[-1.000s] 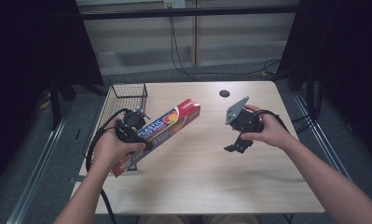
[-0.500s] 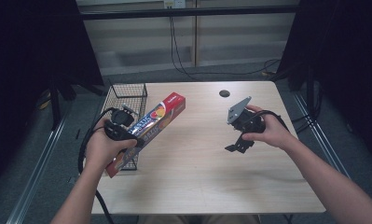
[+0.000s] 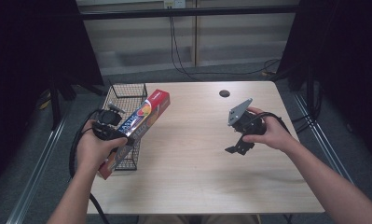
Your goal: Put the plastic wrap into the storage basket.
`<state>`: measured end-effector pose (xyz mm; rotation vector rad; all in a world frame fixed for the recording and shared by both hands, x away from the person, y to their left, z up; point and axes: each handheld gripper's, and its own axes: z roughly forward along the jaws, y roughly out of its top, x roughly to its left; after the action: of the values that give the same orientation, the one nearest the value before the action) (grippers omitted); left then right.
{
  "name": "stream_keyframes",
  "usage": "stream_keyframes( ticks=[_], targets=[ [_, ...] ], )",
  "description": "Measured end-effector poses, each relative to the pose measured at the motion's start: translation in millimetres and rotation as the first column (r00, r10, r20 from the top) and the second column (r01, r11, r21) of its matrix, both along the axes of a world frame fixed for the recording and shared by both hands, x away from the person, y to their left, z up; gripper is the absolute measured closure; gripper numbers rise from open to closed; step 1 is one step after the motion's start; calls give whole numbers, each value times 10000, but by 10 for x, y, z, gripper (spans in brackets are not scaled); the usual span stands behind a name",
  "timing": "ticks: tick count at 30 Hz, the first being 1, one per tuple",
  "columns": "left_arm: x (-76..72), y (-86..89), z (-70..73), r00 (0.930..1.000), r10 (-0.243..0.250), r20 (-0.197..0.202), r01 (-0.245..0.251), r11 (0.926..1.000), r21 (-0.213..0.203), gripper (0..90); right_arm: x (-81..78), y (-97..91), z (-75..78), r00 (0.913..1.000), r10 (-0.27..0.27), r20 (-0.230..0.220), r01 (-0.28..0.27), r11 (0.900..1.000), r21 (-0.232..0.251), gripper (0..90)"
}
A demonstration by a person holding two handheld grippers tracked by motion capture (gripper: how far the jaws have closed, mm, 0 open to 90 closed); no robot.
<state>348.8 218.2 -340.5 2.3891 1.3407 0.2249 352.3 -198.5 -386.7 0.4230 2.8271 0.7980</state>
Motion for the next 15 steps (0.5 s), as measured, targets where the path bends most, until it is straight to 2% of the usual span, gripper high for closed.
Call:
stream_keyframes(
  ticks=[4, 6, 9, 11, 15],
  targets=[
    [-3, 68, 8, 9988, 478, 44, -478, 9988, 49, 427, -21, -20, -1, 10000, -25, 25, 25, 10000, 82, 0],
    [-7, 116, 11, 9969, 782, 33, -781, 9969, -63, 427, -31, -30, -3, 10000, -39, 6, 39, 10000, 75, 0],
    [-14, 164, 6, 9944, 1044, 150, -1044, 9945, 34, 426, -34, -46, -18, 10000, -47, -42, 48, 9999, 117, 0],
    [-18, 209, -6, 9924, 1228, 103, -1227, 9924, -100, 425, -40, -50, -28, 9999, -134, -89, 135, 9998, 119, 0],
    [-28, 271, -39, 9842, 1772, 12, -1771, 9841, -116, 425, -34, -43, -33, 10000, -8, -72, 10, 9998, 194, 0]
  ],
)
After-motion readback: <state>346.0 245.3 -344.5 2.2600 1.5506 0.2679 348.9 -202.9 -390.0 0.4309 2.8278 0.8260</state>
